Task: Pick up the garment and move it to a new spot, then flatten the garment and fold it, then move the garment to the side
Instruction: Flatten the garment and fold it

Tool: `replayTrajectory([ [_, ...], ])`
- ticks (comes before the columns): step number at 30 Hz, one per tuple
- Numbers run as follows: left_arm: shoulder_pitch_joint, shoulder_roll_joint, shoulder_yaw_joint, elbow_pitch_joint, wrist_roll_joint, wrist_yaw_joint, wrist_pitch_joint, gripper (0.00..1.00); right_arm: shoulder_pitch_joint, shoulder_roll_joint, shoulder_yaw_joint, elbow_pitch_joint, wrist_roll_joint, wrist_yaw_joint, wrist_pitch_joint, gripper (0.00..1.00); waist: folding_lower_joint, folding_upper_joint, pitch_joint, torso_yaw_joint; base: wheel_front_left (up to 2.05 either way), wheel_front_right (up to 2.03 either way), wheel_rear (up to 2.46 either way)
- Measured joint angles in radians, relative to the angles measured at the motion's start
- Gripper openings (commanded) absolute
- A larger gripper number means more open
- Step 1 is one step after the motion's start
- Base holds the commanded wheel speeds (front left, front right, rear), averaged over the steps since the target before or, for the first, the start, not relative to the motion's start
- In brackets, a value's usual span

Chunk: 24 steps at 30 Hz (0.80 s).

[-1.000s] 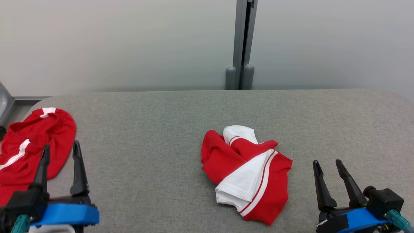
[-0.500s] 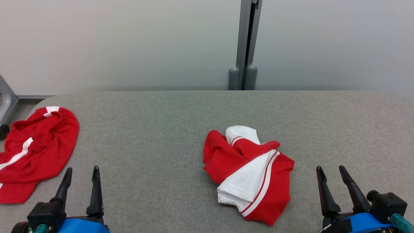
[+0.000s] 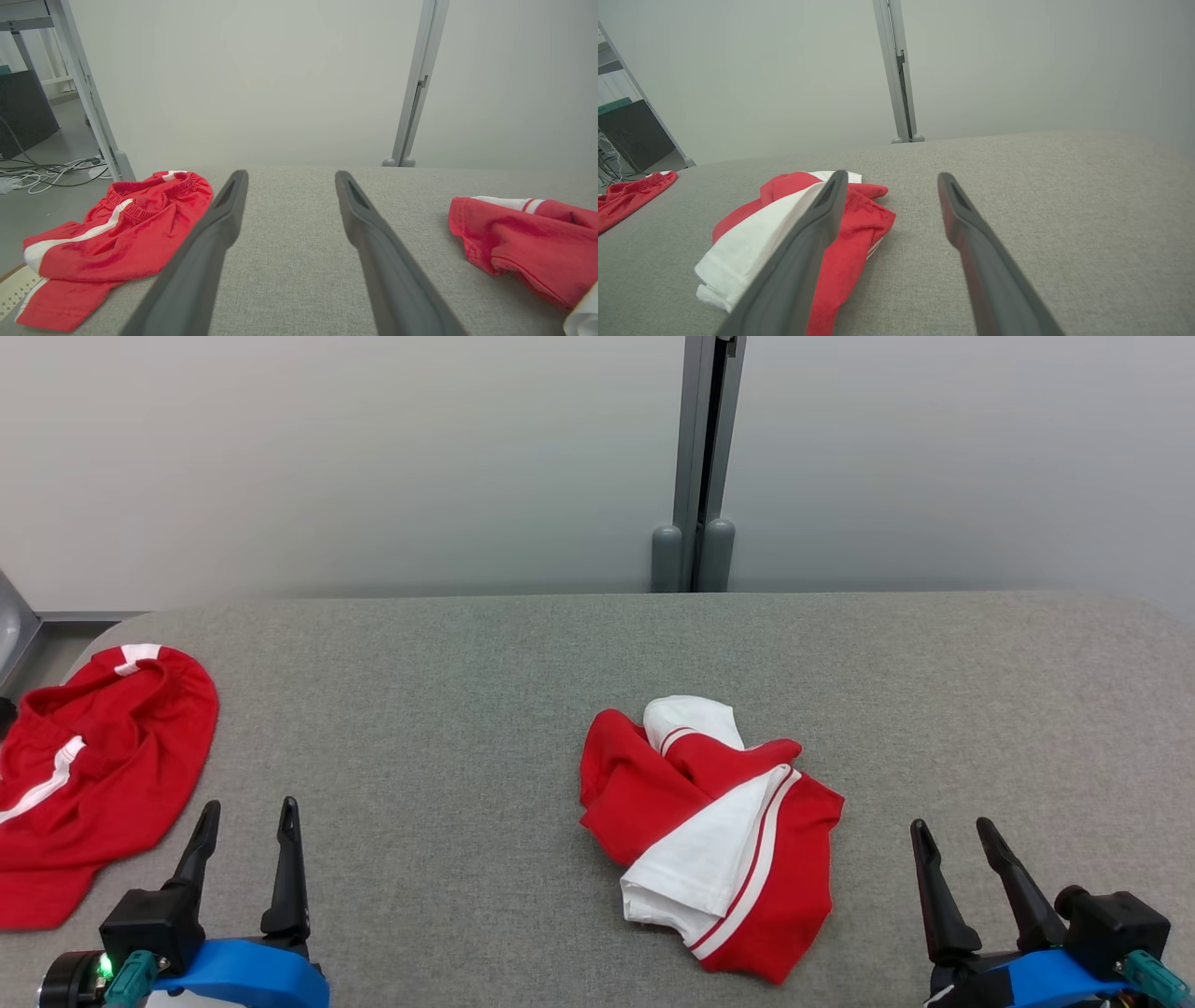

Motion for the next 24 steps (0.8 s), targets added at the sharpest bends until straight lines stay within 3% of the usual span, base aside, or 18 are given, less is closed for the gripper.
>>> replayTrajectory([
  [24,0.000,0.016,-0.019,-0.006,-0.008,0.011,0.029,1.00,0.001,0.001,-0.001,0.001,-0.008,0.000,0.009,1.00,0.0000,0.0000,-0.004,-0.002,0.00,0.00,0.00],
])
